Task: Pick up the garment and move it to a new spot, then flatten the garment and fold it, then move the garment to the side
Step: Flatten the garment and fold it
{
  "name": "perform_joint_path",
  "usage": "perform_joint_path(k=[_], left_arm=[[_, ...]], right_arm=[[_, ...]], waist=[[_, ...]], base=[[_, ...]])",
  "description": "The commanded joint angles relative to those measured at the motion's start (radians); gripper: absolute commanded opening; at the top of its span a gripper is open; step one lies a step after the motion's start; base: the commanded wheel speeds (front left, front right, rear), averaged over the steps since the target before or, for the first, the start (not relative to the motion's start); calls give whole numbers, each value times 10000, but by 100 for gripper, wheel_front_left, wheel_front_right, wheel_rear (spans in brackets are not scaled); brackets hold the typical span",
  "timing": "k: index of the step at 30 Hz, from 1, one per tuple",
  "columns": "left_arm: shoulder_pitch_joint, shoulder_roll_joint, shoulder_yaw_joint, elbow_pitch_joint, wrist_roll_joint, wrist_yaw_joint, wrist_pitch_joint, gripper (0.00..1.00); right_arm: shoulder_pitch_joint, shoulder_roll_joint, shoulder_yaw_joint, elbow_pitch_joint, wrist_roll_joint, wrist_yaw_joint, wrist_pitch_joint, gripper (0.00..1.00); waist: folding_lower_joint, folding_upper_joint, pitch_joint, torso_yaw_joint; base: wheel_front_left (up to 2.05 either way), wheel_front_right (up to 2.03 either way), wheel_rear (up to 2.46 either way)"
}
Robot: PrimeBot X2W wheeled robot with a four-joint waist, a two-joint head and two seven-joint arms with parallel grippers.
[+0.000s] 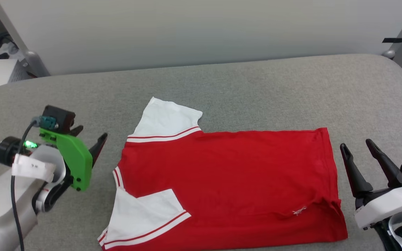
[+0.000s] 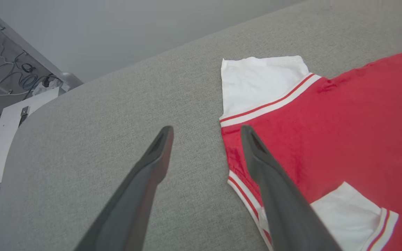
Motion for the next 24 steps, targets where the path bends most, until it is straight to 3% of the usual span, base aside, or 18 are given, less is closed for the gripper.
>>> perform_joint_path(k=[1, 6, 11, 17, 24], left_arm=[[-440, -174, 34, 182, 168, -16, 91, 100], [-1848, -490, 77, 912, -21, -587, 1299, 100], [-3526, -830, -60, 1630, -589, -1064, 3909, 100], [-5433, -1403, -193, 2256, -771, -1037, 6200, 100], [-6745, -1758, -681, 2909, -107, -1186, 7127, 100]], right_arm=[[158, 234, -103, -252, -333, -6, -164, 100], [106, 551, 8, -970, -989, -6, -275, 100], [-330, 583, 218, -1366, -1059, -6, -413, 100], [-1048, 342, 398, -1559, -971, -6, -631, 100], [-1764, 96, 694, -1517, -908, -6, -888, 100]], waist=[[0, 0, 456, -387], [0, 0, 1411, -869], [0, 0, 2548, -1259], [0, 0, 3756, -1544], [0, 0, 4729, -1889]], base=[[0, 0, 0], [0, 0, 0], [0, 0, 0], [0, 0, 0], [0, 0, 0]])
